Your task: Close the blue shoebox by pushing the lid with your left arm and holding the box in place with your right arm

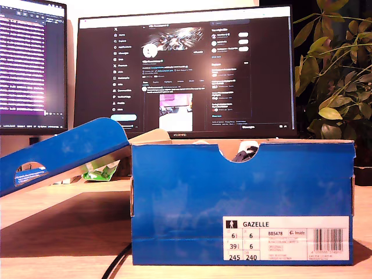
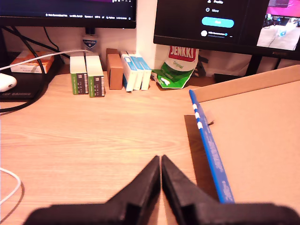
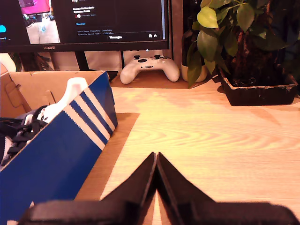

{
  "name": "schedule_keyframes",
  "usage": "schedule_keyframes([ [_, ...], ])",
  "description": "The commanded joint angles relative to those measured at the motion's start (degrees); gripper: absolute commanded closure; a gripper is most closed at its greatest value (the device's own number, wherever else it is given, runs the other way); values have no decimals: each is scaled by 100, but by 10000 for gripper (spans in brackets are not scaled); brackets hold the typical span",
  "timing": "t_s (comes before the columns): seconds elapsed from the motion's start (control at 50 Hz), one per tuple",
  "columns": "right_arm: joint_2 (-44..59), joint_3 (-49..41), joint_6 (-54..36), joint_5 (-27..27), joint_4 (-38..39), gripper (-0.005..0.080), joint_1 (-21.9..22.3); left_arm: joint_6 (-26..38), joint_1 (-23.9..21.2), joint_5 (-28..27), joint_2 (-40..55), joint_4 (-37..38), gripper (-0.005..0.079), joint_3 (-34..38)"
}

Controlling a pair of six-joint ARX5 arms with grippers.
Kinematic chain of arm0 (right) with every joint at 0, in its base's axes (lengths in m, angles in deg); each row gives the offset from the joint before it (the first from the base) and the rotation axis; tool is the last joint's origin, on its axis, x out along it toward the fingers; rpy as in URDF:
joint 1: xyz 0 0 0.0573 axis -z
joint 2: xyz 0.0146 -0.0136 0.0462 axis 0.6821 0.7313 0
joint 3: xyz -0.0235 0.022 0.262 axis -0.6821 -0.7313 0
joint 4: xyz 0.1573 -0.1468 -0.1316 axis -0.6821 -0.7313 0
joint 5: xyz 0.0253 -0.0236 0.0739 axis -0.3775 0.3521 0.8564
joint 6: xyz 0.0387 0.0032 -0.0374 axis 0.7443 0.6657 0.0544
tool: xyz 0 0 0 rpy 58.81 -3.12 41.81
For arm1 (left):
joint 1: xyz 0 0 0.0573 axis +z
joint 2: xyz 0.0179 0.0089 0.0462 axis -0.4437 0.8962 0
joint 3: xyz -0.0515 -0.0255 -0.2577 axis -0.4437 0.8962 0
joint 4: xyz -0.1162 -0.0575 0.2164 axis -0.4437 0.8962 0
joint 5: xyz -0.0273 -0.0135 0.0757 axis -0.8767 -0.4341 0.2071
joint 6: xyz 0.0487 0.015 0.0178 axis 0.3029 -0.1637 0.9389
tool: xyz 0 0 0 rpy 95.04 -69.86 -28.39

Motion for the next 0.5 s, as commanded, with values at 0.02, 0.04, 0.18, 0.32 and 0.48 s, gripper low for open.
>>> schedule_keyframes([
  [0.02,-33,-55,160,0,70,764,-52,-13,-15,-48,-24,74,761,177],
  [0.04,-33,-55,166,28,70,764,-52,-31,-15,-61,-24,44,761,177],
  [0.18,-33,50,778,166,227,764,-55,-332,-15,-284,-24,-269,761,116],
  [0.32,-33,413,968,348,166,764,-55,-553,-15,-575,-24,-299,761,-197],
  [0.48,-11,992,1357,400,-133,764,-55,-916,-15,-903,-4,-109,761,-669],
])
